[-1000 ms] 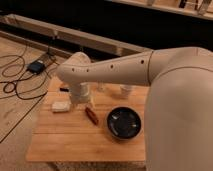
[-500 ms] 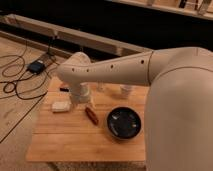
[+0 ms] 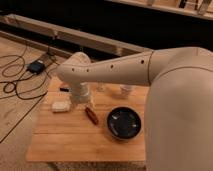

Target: Place the bottle in the ceramic bowl

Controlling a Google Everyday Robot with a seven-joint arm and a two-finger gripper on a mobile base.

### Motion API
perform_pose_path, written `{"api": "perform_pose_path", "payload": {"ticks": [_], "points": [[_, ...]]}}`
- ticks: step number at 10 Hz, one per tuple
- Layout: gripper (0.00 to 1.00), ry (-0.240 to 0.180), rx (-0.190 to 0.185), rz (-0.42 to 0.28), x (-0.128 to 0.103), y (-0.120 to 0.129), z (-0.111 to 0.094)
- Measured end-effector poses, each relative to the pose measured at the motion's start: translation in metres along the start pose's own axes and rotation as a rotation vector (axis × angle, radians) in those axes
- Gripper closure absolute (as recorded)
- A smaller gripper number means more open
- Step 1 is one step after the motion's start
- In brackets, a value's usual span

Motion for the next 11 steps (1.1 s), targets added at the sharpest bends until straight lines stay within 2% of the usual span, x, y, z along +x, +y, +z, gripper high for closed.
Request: {"api": "perform_pose_path", "payload": {"ticks": [11], "points": [[0.35, 0.002, -0.002, 0.002, 0.0002, -0.0003, -0.0001]]}}
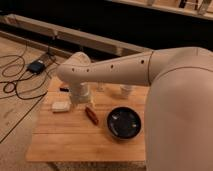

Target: Place the bottle in the ceramic bowl

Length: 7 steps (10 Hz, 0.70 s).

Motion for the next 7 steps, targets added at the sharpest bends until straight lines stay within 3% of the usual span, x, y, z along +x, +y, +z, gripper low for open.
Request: {"api": "perform_pose_path", "payload": {"ticks": [3, 7], "points": [[0.35, -0.005, -0.044, -0.009, -0.023, -0.006, 0.012], [0.35, -0.069, -0.027, -0.144, -0.083, -0.038, 0.017]]}}
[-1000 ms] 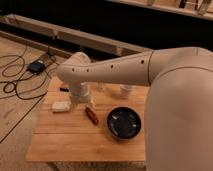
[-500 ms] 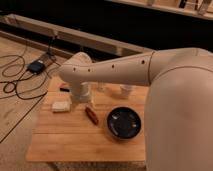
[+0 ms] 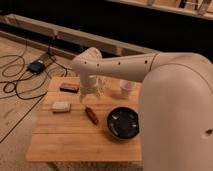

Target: Place the bottle in the ceramic bowl

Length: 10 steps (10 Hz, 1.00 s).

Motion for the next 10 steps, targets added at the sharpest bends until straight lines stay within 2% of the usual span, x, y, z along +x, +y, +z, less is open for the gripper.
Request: {"api": "perform_pose_path", "payload": {"ticks": [4, 7, 10], "points": [[0.35, -0.011, 0.047, -0.202, -0.037, -0.034, -0.004], [0.35, -0.012, 0.090, -0.276, -0.063, -0.066, -0.002], [0.35, -0.023, 0.106, -0.324, -0.088, -0.086, 0.001]]}}
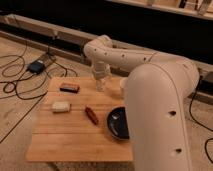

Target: Place the bottle in the ceramic bowl

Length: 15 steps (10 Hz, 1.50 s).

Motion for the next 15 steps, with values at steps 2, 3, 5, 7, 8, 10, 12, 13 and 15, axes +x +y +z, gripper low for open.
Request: {"api": "perform_pose_path", "payload": {"ticks": [2, 3, 5, 7, 8, 10, 12, 13, 15], "points": [[0.35, -0.009, -0.009, -0.037, -0.010, -0.005, 0.007], [0.35, -0.017, -0.015, -0.060, -0.017, -0.009, 0.014], [0.35, -0.031, -0.020, -0.084, -0.026, -0.015, 0.023], [0.35, -0.046, -0.008, -0.099, -0.036, -0.031, 0.028], [0.35, -0.051, -0.001, -0.106, -0.039, -0.037, 0.029], [0.35, -0.064, 0.008, -0.121, -0.049, -0.047, 0.030], [0.35, -0.070, -0.001, -0.139, -0.055, -0.050, 0.032], [0.35, -0.075, -0.008, -0.146, -0.059, -0.050, 0.033], [0.35, -0.082, -0.013, -0.155, -0.063, -0.054, 0.036]]}}
